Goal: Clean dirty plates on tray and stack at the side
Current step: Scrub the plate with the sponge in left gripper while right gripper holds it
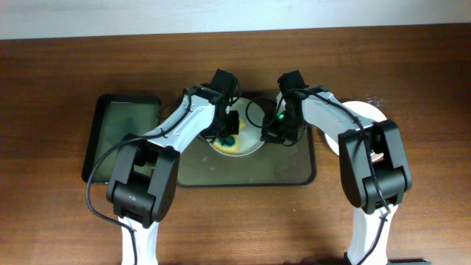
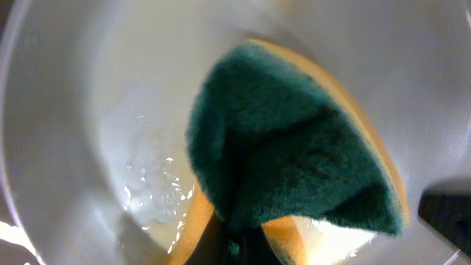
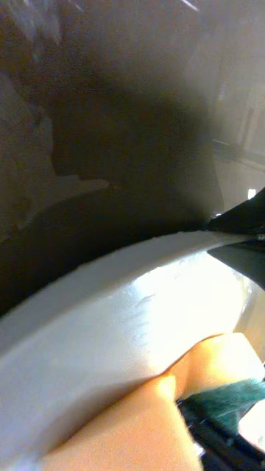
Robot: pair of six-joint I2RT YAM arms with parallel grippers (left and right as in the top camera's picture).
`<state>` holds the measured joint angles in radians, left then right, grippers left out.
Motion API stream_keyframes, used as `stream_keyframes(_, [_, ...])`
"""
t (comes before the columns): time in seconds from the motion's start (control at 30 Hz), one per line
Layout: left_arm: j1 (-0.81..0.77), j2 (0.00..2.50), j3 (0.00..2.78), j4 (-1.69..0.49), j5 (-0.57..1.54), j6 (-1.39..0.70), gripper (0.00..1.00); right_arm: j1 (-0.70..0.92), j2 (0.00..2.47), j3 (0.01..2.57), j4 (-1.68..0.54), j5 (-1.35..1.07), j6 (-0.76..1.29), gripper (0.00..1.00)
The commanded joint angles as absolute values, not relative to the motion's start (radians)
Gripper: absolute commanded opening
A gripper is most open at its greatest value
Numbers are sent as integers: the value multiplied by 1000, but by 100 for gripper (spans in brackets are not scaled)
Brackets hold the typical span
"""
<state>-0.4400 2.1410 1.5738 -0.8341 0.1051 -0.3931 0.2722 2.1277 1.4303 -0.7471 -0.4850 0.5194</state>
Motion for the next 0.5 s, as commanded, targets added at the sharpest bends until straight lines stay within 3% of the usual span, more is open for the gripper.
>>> stream_keyframes(0.0, [-411,2175,1559,-963,267,-182,0,286,2190,1401,-765,-437,494,4])
stream_keyframes(0.17, [-412,2175,1559,-1071,504,7,0,287,2190,1401,-762,-437,494,4])
stream_keyframes(0.3, [-410,2175,1559,-1024,503,12,0,287,2190,1401,-762,-438,494,4])
stream_keyframes(0.47, [-410,2175,1559,-870,145,-222,0,287,2190,1401,-765,-437,495,4])
